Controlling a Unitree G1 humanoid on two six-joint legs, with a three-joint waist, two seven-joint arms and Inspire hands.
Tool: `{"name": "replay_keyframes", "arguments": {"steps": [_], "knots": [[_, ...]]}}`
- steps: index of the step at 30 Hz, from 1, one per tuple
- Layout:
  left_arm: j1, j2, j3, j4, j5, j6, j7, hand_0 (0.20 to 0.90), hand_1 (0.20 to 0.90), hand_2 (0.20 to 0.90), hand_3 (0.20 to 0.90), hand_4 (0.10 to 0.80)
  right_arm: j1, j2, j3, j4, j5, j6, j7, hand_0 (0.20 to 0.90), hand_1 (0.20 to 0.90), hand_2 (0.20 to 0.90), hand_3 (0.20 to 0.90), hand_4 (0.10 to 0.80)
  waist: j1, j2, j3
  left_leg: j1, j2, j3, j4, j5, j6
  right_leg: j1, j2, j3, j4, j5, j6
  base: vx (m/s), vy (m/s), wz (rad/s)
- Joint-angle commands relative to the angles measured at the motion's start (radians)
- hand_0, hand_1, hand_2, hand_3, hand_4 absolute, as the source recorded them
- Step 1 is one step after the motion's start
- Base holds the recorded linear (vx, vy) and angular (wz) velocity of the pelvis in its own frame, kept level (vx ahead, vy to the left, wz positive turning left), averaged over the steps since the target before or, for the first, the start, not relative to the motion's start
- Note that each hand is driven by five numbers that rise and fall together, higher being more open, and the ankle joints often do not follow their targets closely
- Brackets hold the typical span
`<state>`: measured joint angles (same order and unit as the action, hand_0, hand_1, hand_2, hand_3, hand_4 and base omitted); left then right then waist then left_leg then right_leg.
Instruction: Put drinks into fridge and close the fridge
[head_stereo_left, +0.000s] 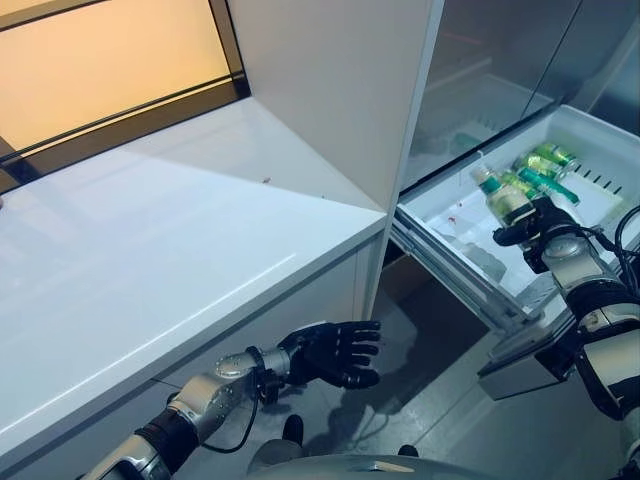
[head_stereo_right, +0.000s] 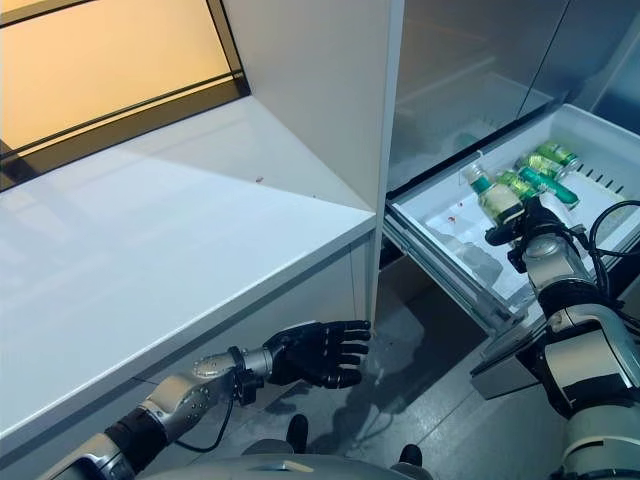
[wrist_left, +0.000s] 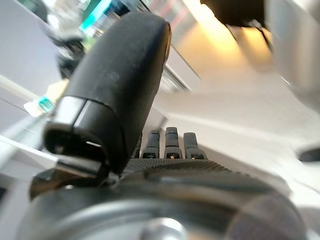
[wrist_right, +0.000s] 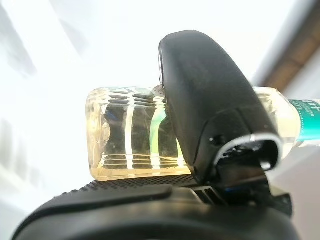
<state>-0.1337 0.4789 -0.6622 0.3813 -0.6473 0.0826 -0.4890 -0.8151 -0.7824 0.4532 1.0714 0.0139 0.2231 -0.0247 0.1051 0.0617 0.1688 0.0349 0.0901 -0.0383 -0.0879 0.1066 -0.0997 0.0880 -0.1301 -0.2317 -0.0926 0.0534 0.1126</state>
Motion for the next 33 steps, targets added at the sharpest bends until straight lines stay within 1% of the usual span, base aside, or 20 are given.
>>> {"name": "replay_keyframes", "arguments": {"steps": [1, 3, 4, 6, 7, 9, 10, 11, 15, 18, 19, 20, 25, 30, 33], "knots": [[-0.037, 0.01, -0.025, 0.048, 0.104, -0.177, 0.016, 0.9, 0.9, 0.9, 0.9, 0.8, -0.301, -0.115, 0.091, -0.032, -0.033, -0.084, -0.001, 0.3, 0.3, 0.3, 0.2, 0.1, 0.003, -0.058, 0.009, 0.01, -0.074, 0.039, 0.001, -0.068, 0.086, -0.039, 0.07, 0.072, 0.023, 0.01, -0.062, -0.057, -0.049, 0.0], [-0.026, -0.006, -0.02, 0.166, 0.168, -0.235, 0.092, 0.9, 0.9, 0.9, 0.9, 0.8, -0.304, -0.096, 0.096, -0.008, -0.034, -0.063, 0.029, 0.3, 0.3, 0.3, 0.2, 0.1, 0.003, -0.05, 0.044, -0.014, -0.075, 0.033, 0.001, -0.063, 0.088, -0.065, 0.072, 0.082, 0.031, 0.008, -0.066, -0.086, -0.064, -0.03], [-0.027, -0.007, -0.02, 0.168, 0.169, -0.237, 0.092, 0.9, 0.9, 0.9, 0.9, 0.8, -0.305, -0.096, 0.097, -0.008, -0.034, -0.063, 0.029, 0.3, 0.3, 0.3, 0.2, 0.1, 0.003, -0.05, 0.044, -0.014, -0.075, 0.033, 0.001, -0.063, 0.088, -0.066, 0.072, 0.083, 0.031, 0.008, -0.066, -0.096, -0.069, -0.04], [-0.028, -0.035, 0.005, 0.282, 0.218, -0.278, 0.146, 0.9, 0.9, 0.9, 0.9, 0.8, -0.311, -0.076, 0.098, 0.015, -0.031, -0.035, 0.065, 0.3, 0.3, 0.3, 0.2, 0.1, 0.002, -0.045, 0.075, -0.037, -0.075, 0.029, 0.003, -0.057, 0.088, -0.091, 0.073, 0.092, 0.037, 0.01, -0.068, -0.086, -0.055, -0.01], [-0.029, -0.044, 0.013, 0.309, 0.229, -0.282, 0.163, 0.9, 0.9, 0.9, 0.9, 0.8, -0.312, -0.069, 0.099, 0.023, -0.034, -0.033, 0.073, 0.3, 0.3, 0.3, 0.2, 0.1, 0.002, -0.043, 0.083, -0.042, -0.075, 0.028, 0.004, -0.056, 0.089, -0.097, 0.073, 0.094, 0.038, 0.011, -0.069, -0.072, -0.049, -0.04], [-0.032, -0.074, 0.056, 0.406, 0.254, -0.294, 0.19, 0.9, 0.9, 0.9, 0.9, 0.8, -0.318, -0.053, 0.106, 0.04, -0.032, -0.021, 0.109, 0.3, 0.3, 0.3, 0.2, 0.1, 0.002, -0.038, 0.108, -0.06, -0.077, 0.026, 0.007, -0.053, 0.089, -0.117, 0.073, 0.103, 0.042, 0.014, -0.071, -0.063, -0.044, -0.1], [-0.032, -0.076, 0.058, 0.408, 0.256, -0.293, 0.193, 0.9, 0.9, 0.9, 0.9, 0.8, -0.32, -0.052, 0.107, 0.041, -0.033, -0.021, 0.112, 0.3, 0.3, 0.3, 0.2, 0.1, 0.002, -0.037, 0.109, -0.061, -0.077, 0.026, 0.007, -0.052, 0.089, -0.118, 0.073, 0.103, 0.042, 0.014, -0.071, -0.075, -0.038, -0.07], [-0.033, -0.096, 0.086, 0.467, 0.274, -0.301, 0.214, 0.9, 0.9, 0.9, 0.9, 0.8, -0.318, -0.04, 0.107, 0.054, -0.051, -0.019, 0.131, 0.3, 0.3, 0.3, 0.2, 0.1, 0.003, -0.033, 0.125, -0.077, -0.08, 0.024, 0.01, -0.05, 0.09, -0.135, 0.072, 0.108, 0.047, 0.016, -0.073, -0.065, -0.025, -0.04], [-0.041, -0.118, 0.128, 0.563, 0.306, -0.296, 0.243, 0.9, 0.9, 0.9, 0.9, 0.8, -0.334, -0.028, 0.139, 0.076, -0.114, -0.023, 0.159, 0.3, 0.3, 0.3, 0.2, 0.1, 0.004, -0.023, 0.155, -0.11, -0.086, 0.025, 0.018, -0.043, 0.088, -0.168, 0.069, 0.111, 0.054, 0.02, -0.076, -0.084, -0.018, -0.04], [-0.035, -0.118, 0.147, 0.59, 0.316, -0.299, 0.245, 0.9, 0.9, 0.9, 0.9, 0.8, -0.339, -0.023, 0.161, 0.062, -0.145, -0.012, 0.183, 0.3, 0.3, 0.3, 0.2, 0.1, 0.0, -0.019, 0.163, -0.118, -0.088, 0.029, 0.018, -0.041, 0.085, -0.177, 0.068, 0.114, 0.052, 0.023, -0.076, -0.028, 0.006, -0.04], [-0.034, -0.119, 0.149, 0.591, 0.317, -0.299, 0.246, 0.9, 0.9, 0.9, 0.9, 0.8, -0.34, -0.021, 0.165, 0.061, -0.15, -0.011, 0.185, 0.404, 0.404, 0.404, 0.321, 0.221, 0.0, -0.019, 0.163, -0.119, -0.089, 0.029, 0.018, -0.041, 0.085, -0.177, 0.068, 0.114, 0.052, 0.023, -0.076, 0.0, 0.0, 0.0], [-0.035, -0.118, 0.158, 0.594, 0.317, -0.294, 0.245, 0.9, 0.9, 0.9, 0.9, 0.8, -0.34, -0.017, 0.174, 0.068, -0.151, -0.014, 0.188, 0.9, 0.9, 0.9, 0.9, 0.8, 0.0, -0.018, 0.159, -0.12, -0.09, 0.032, 0.019, -0.041, 0.084, -0.18, 0.068, 0.115, 0.052, 0.024, -0.076, 0.0, 0.0, 0.0], [-0.049, -0.12, 0.164, 0.577, 0.318, -0.28, 0.238, 0.9, 0.9, 0.9, 0.9, 0.8, -0.336, -0.004, 0.161, 0.036, -0.123, -0.005, 0.18, 0.9, 0.9, 0.9, 0.9, 0.8, -0.004, -0.017, 0.155, -0.121, -0.093, 0.041, 0.026, -0.044, 0.081, -0.182, 0.064, 0.116, 0.059, 0.021, -0.078, -0.011, 0.014, -0.04], [-0.047, -0.127, 0.166, 0.548, 0.328, -0.272, 0.237, 0.9, 0.9, 0.9, 0.9, 0.8, -0.329, -0.007, 0.115, -0.071, -0.018, 0.013, 0.178, 0.9, 0.9, 0.9, 0.9, 0.8, -0.016, -0.023, 0.145, -0.105, -0.093, 0.053, 0.019, -0.047, 0.078, -0.174, 0.066, 0.122, 0.059, 0.02, -0.078, -0.004, 0.018, -0.05], [-0.034, -0.126, 0.173, 0.538, 0.34, -0.262, 0.236, 0.9, 0.9, 0.9, 0.9, 0.8, -0.318, -0.021, 0.076, -0.153, 0.09, 0.017, 0.158, 0.9, 0.9, 0.9, 0.9, 0.8, -0.028, -0.033, 0.128, -0.091, -0.091, 0.063, 0.014, -0.05, 0.077, -0.166, 0.069, 0.128, 0.057, 0.019, -0.078, 0.013, 0.023, -0.02]]}}
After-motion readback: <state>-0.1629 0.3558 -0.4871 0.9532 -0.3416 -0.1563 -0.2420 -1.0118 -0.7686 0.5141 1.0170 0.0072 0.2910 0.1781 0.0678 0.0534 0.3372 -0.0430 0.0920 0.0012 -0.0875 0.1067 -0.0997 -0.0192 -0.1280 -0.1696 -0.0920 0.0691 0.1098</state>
